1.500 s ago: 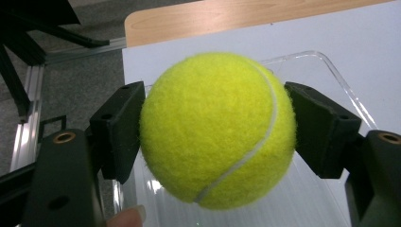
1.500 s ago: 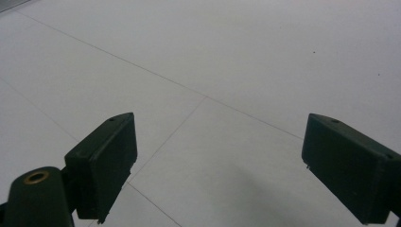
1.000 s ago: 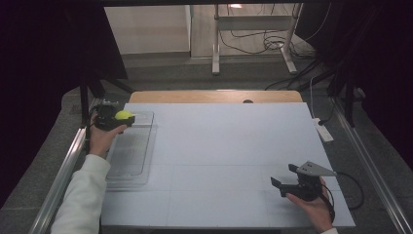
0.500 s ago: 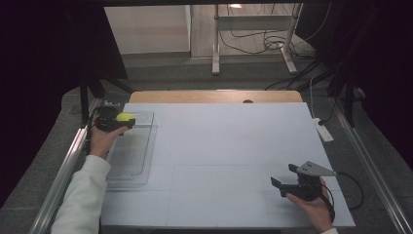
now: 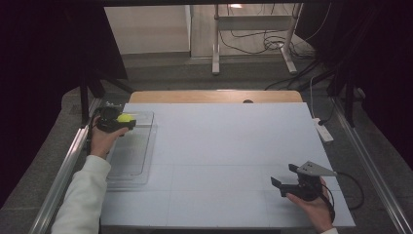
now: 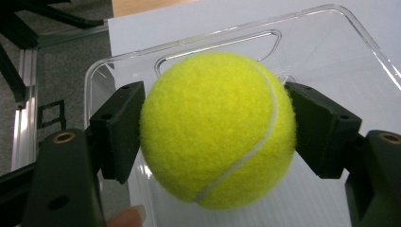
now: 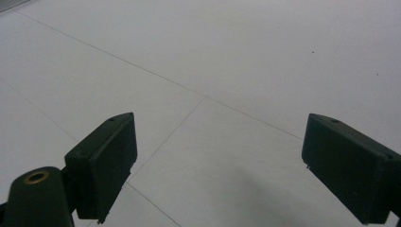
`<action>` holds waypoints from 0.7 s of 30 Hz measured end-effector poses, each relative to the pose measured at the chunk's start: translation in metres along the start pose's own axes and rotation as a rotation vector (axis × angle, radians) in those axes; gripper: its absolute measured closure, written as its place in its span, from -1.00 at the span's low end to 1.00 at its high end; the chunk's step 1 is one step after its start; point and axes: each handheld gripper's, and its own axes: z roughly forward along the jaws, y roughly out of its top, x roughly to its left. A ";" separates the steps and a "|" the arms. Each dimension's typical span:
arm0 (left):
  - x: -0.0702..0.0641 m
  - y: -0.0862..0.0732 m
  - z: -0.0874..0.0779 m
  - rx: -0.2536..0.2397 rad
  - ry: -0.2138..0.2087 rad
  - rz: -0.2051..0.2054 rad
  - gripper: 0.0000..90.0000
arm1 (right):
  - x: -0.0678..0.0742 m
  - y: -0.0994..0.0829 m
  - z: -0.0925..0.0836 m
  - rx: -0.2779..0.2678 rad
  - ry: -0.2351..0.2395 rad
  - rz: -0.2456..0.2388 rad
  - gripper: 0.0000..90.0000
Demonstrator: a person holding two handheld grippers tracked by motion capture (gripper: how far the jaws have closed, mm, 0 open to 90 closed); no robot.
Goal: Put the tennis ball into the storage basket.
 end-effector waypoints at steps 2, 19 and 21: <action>0.000 0.000 0.001 0.004 -0.003 0.000 -0.42 | 0.000 0.000 0.000 0.002 0.000 0.000 -0.76; 0.000 -0.004 0.010 0.057 -0.007 0.002 -0.42 | 0.000 0.000 0.000 0.001 0.001 0.000 -0.76; -0.001 -0.004 0.010 0.058 -0.003 0.000 -0.42 | 0.000 0.000 0.000 0.002 0.001 0.000 -0.76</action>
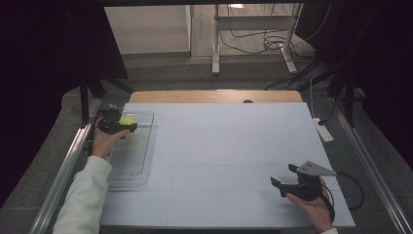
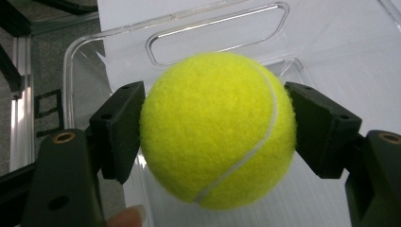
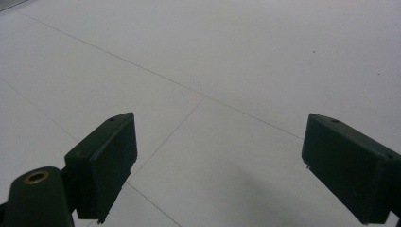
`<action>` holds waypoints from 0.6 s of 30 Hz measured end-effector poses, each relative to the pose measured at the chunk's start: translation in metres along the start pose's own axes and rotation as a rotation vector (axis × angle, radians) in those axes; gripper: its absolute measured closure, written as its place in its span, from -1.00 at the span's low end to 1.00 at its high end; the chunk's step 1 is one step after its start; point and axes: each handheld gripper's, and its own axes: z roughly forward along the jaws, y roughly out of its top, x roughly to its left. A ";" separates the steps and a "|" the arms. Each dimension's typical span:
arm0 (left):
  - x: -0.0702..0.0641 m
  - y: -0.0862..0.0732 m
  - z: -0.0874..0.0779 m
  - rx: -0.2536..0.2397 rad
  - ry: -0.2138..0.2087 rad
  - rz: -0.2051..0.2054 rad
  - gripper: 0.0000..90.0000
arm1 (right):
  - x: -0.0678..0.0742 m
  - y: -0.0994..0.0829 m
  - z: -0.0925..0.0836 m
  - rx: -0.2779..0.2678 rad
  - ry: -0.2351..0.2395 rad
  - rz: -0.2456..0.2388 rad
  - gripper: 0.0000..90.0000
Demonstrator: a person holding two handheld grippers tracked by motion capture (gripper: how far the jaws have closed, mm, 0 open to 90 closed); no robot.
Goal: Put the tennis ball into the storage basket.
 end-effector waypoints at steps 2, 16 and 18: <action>0.000 0.000 0.001 0.009 0.004 0.005 -0.42 | 0.000 0.000 0.000 0.000 0.000 0.000 -0.76; 0.000 -0.004 0.008 0.040 0.029 0.010 -0.43 | 0.000 0.000 0.000 0.002 0.001 -0.001 -0.76; 0.000 -0.004 0.009 0.047 0.030 0.016 -0.43 | 0.000 0.000 0.000 0.003 0.001 -0.001 -0.76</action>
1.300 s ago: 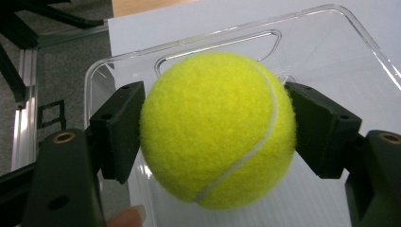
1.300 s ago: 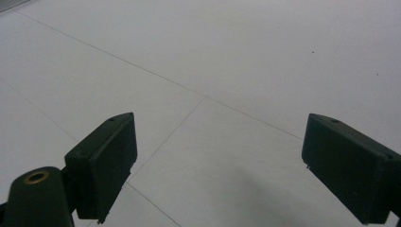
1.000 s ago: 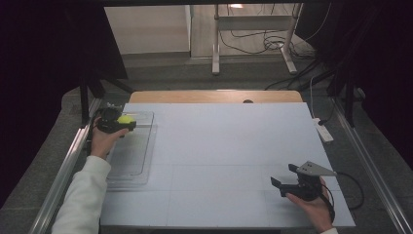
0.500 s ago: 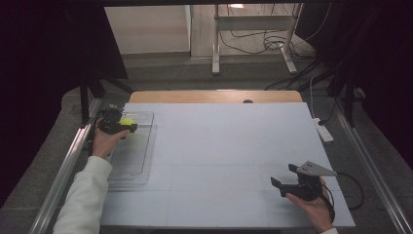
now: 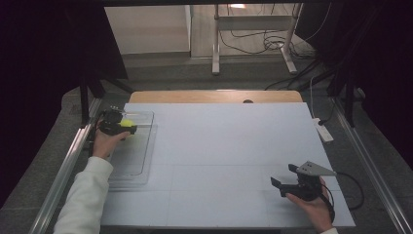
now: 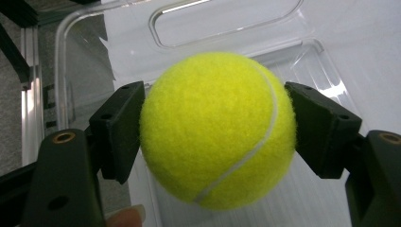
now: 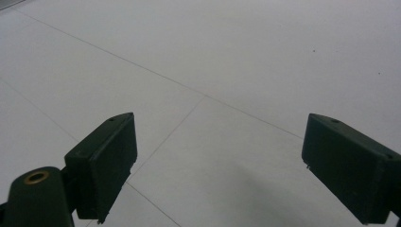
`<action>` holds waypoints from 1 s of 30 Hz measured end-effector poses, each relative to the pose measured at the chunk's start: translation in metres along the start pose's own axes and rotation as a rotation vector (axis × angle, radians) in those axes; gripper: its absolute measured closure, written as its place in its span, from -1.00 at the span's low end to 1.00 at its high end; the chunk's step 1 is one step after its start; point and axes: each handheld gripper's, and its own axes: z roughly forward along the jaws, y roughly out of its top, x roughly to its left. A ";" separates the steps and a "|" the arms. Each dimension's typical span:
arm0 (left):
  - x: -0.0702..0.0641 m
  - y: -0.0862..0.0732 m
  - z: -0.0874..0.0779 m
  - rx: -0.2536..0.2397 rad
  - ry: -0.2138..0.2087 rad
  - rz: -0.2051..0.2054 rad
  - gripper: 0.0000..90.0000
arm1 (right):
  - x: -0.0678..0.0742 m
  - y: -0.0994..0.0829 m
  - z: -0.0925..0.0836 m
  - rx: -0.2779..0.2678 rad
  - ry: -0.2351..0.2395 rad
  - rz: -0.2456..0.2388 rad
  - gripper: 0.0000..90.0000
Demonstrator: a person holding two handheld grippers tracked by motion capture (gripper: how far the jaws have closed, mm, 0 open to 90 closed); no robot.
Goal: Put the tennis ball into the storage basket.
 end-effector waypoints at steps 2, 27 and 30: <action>0.000 0.000 0.000 0.002 0.001 0.002 -0.43 | 0.000 0.000 0.000 0.000 0.000 0.000 -0.76; 0.000 0.000 0.006 0.045 0.008 0.010 -0.47 | 0.000 0.000 0.000 0.001 0.001 0.001 -0.76; 0.000 0.001 0.005 0.034 0.009 0.009 -0.51 | 0.000 0.000 0.000 0.002 0.000 0.000 -0.76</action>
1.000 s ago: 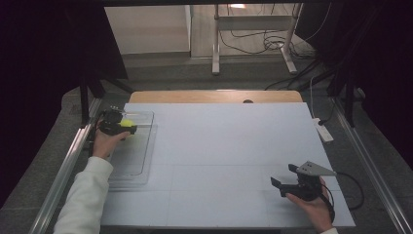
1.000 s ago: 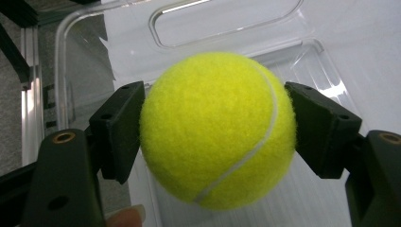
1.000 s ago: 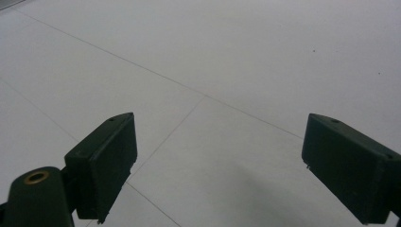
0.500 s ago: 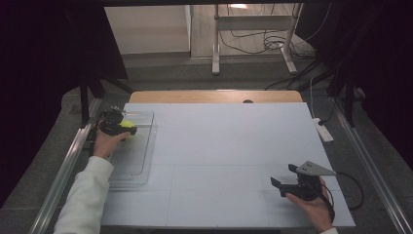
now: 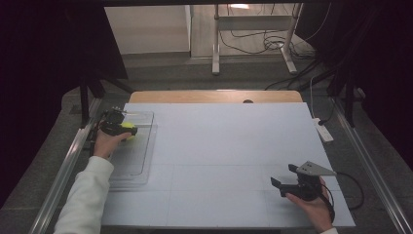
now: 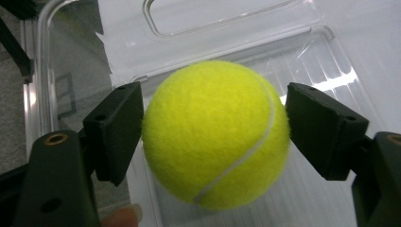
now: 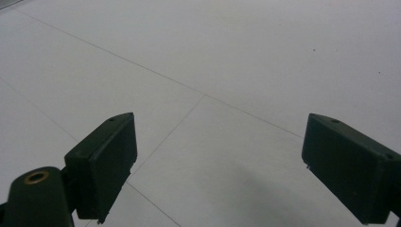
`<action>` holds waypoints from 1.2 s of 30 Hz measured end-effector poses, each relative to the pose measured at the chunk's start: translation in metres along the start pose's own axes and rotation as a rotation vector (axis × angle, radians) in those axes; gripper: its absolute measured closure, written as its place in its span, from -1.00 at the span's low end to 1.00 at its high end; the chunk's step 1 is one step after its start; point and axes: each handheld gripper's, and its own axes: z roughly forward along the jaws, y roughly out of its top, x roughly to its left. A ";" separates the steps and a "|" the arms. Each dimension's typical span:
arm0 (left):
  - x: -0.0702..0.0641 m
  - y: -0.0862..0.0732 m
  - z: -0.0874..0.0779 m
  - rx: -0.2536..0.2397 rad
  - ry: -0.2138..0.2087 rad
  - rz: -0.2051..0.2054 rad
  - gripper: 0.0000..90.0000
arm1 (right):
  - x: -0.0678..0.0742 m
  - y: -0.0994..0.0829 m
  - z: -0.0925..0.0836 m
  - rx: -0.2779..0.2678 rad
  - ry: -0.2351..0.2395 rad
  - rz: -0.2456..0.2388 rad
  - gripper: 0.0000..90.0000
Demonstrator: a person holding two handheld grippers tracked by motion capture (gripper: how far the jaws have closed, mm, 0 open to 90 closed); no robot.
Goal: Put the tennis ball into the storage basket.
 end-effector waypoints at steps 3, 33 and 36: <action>0.000 0.000 -0.001 -0.009 -0.002 -0.002 -0.54 | 0.000 0.000 0.000 0.000 0.000 0.000 -0.76; -0.006 -0.001 -0.042 -0.225 -0.135 -0.006 -0.74 | 0.000 0.000 0.000 -0.001 -0.002 0.001 -0.76; -0.007 -0.002 -0.047 -0.243 -0.155 -0.002 -0.74 | 0.000 0.000 0.000 -0.001 -0.003 0.001 -0.76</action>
